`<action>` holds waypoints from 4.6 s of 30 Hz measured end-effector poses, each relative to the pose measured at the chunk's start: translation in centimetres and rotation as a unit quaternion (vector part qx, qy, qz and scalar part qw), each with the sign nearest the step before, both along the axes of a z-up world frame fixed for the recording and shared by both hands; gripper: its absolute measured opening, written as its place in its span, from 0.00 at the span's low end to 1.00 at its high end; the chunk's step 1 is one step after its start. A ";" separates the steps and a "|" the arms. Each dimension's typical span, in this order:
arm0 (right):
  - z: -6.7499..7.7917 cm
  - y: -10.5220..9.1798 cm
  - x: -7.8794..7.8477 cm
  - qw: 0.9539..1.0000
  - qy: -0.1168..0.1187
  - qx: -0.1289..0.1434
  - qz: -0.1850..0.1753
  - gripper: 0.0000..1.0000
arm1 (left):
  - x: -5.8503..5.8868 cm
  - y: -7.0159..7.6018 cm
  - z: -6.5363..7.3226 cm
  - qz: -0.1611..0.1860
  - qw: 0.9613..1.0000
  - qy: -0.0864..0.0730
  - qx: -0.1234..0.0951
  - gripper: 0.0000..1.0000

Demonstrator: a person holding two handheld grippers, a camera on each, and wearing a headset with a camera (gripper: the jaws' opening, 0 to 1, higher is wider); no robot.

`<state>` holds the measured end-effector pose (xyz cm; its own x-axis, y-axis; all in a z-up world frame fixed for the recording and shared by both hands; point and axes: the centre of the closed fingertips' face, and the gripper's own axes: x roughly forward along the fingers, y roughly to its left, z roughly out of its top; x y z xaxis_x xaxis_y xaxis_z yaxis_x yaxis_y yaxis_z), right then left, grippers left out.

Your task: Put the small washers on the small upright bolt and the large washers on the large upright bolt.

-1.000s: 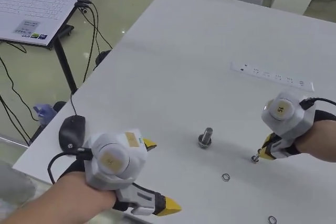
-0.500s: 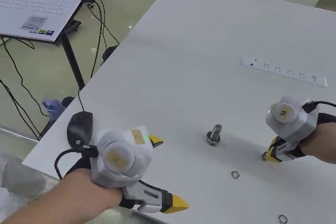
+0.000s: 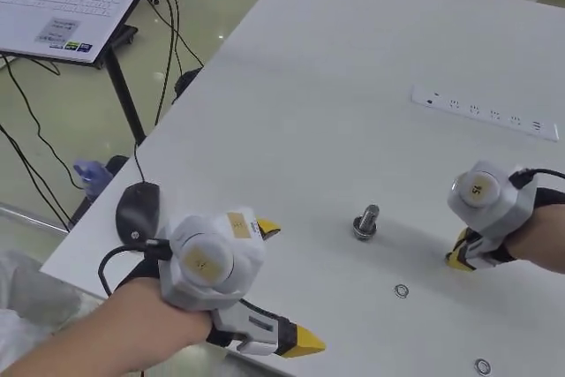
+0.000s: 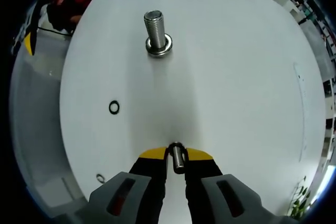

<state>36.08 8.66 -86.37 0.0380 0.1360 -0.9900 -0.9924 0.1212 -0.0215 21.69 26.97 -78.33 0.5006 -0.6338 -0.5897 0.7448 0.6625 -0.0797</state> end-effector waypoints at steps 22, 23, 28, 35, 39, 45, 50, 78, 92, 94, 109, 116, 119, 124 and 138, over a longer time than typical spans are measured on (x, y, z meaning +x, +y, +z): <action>0.7 0.0 0.4 1.000 -0.009 0.015 -0.006 0.19 | -0.1 0.4 -0.2 -0.017 1.000 -0.006 0.016 0.94; 0.9 0.0 0.5 1.000 -0.010 0.016 -0.007 0.20 | -0.2 0.4 -0.3 -0.019 1.000 -0.006 0.020 0.94; 2.2 0.2 0.3 1.000 -0.014 0.024 -0.009 0.22 | -0.6 0.1 -0.5 -0.028 0.999 -0.005 0.026 0.94; 4.2 1.8 -0.3 0.999 -0.026 0.048 0.001 0.22 | -0.7 -0.2 -0.2 -0.037 0.999 -0.010 0.029 0.94; 4.5 2.6 -1.0 0.998 -0.026 0.054 0.007 0.22 | -0.6 -0.3 -0.3 -0.042 0.998 -0.012 0.035 0.94; 4.8 3.8 -2.0 0.997 -0.024 0.068 0.025 0.24 | -0.6 -0.6 0.3 -0.044 0.998 -0.018 0.030 0.94; 4.6 4.4 -2.7 0.996 -0.018 0.075 0.048 0.25 | -0.5 -0.8 0.3 -0.043 0.998 -0.017 0.032 0.92; 0.2 6.1 -6.9 0.995 0.007 0.058 0.075 0.25 | -0.6 -0.7 -0.1 -0.050 0.998 -0.010 0.036 0.88; -1.6 6.0 -6.9 0.997 0.005 0.045 0.061 0.25 | -1.1 -0.4 -0.4 -0.051 0.998 -0.007 0.037 0.85; -1.6 6.0 -6.8 0.997 0.004 0.044 0.060 0.25 | -1.2 -0.3 -0.4 -0.050 0.998 -0.006 0.037 0.85; -1.6 6.0 -6.9 0.998 0.001 0.042 0.049 0.17 | -1.3 -0.1 -0.6 -0.044 0.998 -0.006 0.036 0.83; -1.7 6.0 -7.0 0.998 -0.005 0.033 0.048 0.14 | -1.5 -0.1 -0.5 -0.044 0.998 -0.006 0.038 0.83; -1.6 6.0 -7.0 0.999 -0.007 0.035 0.039 0.13 | -1.5 -0.2 -0.5 -0.045 0.998 -0.006 0.040 0.82; -1.7 5.9 -6.9 0.999 -0.008 0.048 0.022 0.13 | -1.3 -0.4 -0.3 -0.044 0.998 -0.008 0.041 0.82; 0.7 2.8 -6.7 0.999 -0.015 0.052 0.004 0.12 | -1.2 -0.4 -0.3 -0.035 0.999 -0.009 0.039 0.81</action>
